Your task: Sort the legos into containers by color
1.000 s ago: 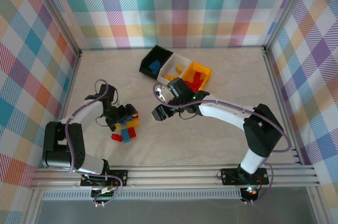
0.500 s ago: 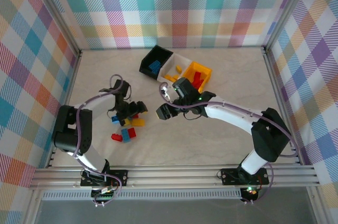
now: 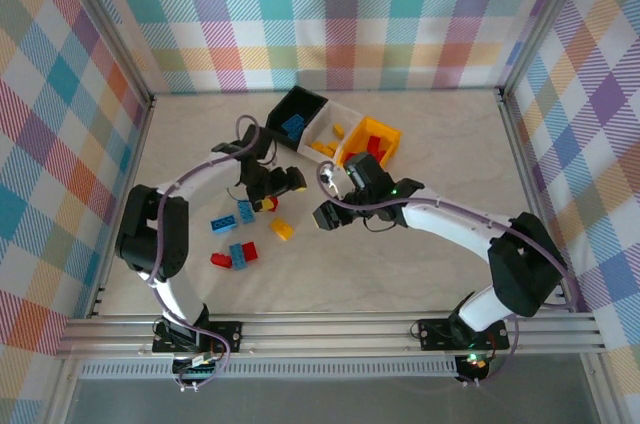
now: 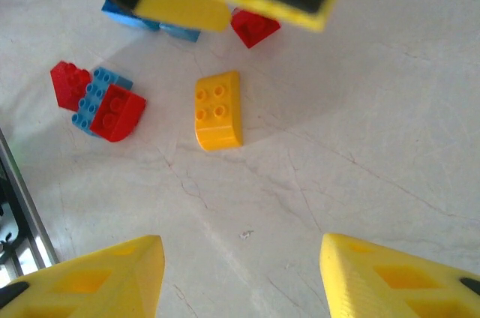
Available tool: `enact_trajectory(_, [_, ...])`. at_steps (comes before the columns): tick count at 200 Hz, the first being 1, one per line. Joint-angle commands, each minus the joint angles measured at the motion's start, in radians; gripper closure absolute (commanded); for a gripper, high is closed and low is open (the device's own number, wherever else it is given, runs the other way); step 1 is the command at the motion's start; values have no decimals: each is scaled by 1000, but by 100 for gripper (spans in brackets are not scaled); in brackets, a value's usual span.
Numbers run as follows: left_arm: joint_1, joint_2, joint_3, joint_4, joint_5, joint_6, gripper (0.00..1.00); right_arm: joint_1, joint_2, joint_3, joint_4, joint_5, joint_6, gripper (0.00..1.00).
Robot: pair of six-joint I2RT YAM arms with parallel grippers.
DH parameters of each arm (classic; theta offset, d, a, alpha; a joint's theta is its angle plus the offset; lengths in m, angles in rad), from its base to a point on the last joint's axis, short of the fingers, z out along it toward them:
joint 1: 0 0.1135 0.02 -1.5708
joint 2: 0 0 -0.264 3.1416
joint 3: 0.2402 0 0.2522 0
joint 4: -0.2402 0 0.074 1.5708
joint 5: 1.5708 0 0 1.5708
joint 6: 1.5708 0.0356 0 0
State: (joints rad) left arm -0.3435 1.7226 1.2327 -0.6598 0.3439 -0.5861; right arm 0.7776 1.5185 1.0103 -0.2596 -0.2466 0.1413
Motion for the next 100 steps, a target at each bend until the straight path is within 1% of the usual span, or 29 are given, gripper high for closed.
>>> enact_trajectory(1, [65, -113, 5, -140, -33, 34, 6, 54, 39, 1, 1, 28, -28, 44])
enact_trajectory(28, [155, -239, -51, -206, -54, 58, 6, 135, 142, 51, 15, 43, -38, 44])
enact_trajectory(54, [244, -348, -119, -248, -50, 78, 5, 175, 250, 136, 3, 70, -54, 45])
enact_trajectory(74, [285, -405, -166, -262, -37, 82, 5, 180, 318, 186, -3, 86, -60, 45])
enact_trajectory(100, [319, -456, -207, -278, -36, 60, 4, 201, 405, 265, -37, 108, -116, 46])
